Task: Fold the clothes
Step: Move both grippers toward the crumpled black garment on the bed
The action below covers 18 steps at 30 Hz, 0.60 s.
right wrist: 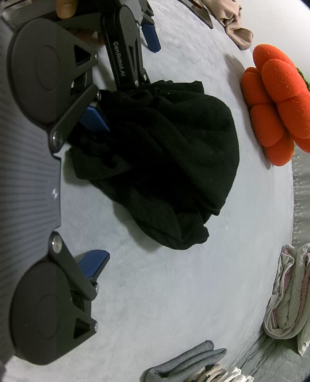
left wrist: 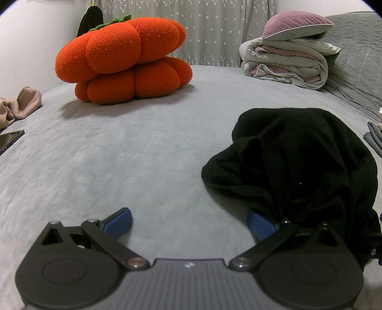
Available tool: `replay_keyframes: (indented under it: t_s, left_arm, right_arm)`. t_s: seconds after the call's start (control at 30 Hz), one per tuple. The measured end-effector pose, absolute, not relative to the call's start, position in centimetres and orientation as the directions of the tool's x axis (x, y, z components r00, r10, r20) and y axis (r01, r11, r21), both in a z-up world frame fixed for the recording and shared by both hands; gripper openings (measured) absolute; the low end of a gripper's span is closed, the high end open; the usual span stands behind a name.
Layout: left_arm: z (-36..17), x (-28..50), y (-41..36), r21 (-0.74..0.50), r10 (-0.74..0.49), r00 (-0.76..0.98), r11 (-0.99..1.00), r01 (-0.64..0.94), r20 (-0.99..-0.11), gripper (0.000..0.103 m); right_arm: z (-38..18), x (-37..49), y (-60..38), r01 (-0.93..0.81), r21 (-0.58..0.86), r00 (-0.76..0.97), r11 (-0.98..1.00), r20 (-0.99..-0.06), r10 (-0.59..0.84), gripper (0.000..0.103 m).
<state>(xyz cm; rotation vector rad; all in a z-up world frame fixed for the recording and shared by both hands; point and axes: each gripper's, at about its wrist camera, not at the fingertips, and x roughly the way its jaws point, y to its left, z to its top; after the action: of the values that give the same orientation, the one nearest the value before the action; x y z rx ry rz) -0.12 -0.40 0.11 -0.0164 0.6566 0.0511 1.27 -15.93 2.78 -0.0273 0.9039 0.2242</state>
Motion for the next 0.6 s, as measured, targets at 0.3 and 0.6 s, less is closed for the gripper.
replay_keyframes:
  t_s: [0.3, 0.6]
  left_arm:
    - [0.3, -0.3, -0.5, 0.003, 0.042, 0.788, 0.999, -0.051, -0.614, 0.103]
    - [3.7, -1.2, 0.4, -0.066, -0.057, 0.778, 0.998, 0.020, -0.626, 0.102]
  right_arm:
    - [2.1, 1.0, -14.8, -0.216, 0.028, 0.587, 0.976, -0.795, 0.153, 0.103]
    - [3.3, 1.3, -16.2, -0.226, 0.051, 0.582, 0.973, -0.794, 0.177, 0.103]
